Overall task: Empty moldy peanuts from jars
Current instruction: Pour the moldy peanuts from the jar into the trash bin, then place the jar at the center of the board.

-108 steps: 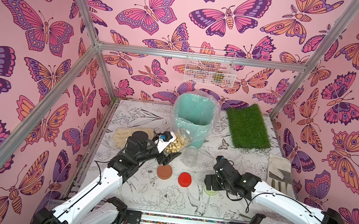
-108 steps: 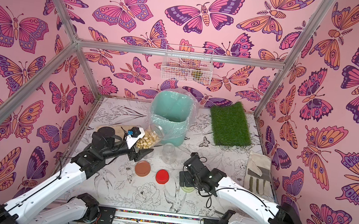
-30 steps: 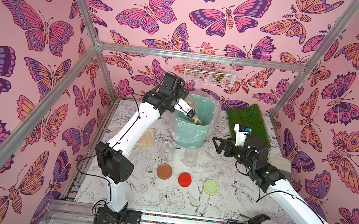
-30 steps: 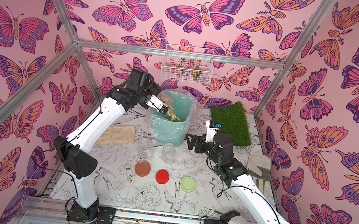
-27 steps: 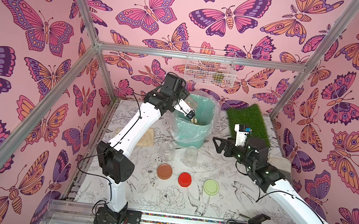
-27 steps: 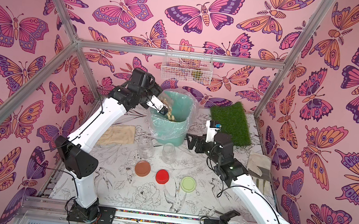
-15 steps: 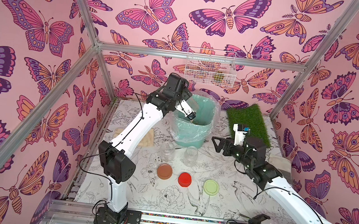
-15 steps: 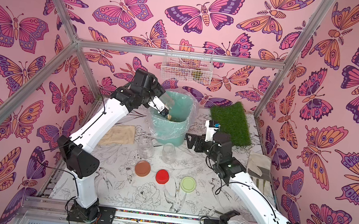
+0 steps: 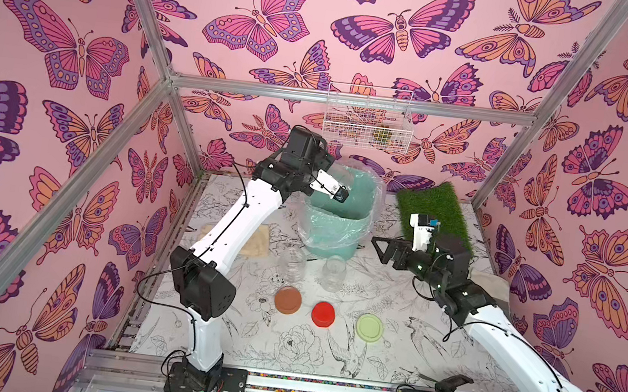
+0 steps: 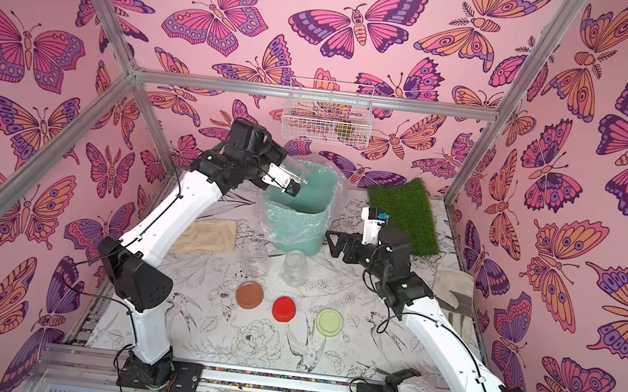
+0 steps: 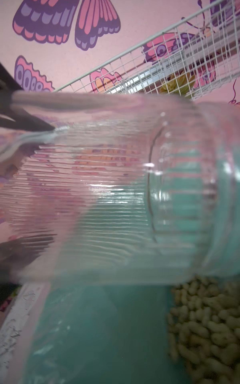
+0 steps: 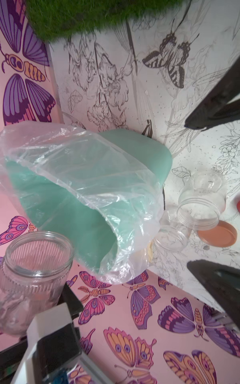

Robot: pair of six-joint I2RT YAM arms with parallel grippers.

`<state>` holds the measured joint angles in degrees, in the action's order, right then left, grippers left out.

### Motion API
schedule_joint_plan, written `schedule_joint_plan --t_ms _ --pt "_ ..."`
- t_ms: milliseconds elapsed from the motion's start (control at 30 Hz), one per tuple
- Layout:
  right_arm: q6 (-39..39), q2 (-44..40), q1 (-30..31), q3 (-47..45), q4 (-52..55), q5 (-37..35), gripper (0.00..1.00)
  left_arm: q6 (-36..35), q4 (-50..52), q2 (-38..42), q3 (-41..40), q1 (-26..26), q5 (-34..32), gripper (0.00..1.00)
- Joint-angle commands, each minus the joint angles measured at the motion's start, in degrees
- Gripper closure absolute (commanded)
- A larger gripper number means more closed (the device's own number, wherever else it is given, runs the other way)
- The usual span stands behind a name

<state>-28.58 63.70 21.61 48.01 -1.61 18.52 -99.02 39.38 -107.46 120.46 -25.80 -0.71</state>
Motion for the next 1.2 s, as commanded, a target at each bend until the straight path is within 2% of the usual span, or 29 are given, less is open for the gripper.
schedule_joint_plan --t_ms 0,133,433,500,800,967,1167 --pt "-3.53 1.78 -2.08 5.18 -4.52 12.88 0.02 16.32 -0.62 7.3 -1.42 2.66 12.58 1.0" --pt "-6.3 4.53 -2.25 9.61 -7.2 20.57 0.02 22.29 -0.54 12.21 -6.29 4.72 21.11 1.0" --pt "-9.57 12.76 -1.67 20.44 -9.02 29.52 0.05 29.0 -0.64 21.98 -17.89 5.68 37.29 1.0" --pt "-8.68 13.96 -0.86 22.36 -7.58 30.6 0.05 30.38 -0.63 23.28 -19.66 5.59 39.27 1.0" --pt "-2.34 16.49 4.3 26.74 -0.31 29.11 0.06 31.04 -0.62 26.81 -25.59 4.46 39.47 1.0" --pt "4.31 18.96 7.32 31.28 9.78 25.34 0.09 31.35 -0.63 27.81 -28.1 4.18 39.65 1.0" --pt "5.12 20.24 8.32 31.97 11.89 22.92 0.17 32.55 -0.82 28.4 -28.93 3.85 41.65 1.0"
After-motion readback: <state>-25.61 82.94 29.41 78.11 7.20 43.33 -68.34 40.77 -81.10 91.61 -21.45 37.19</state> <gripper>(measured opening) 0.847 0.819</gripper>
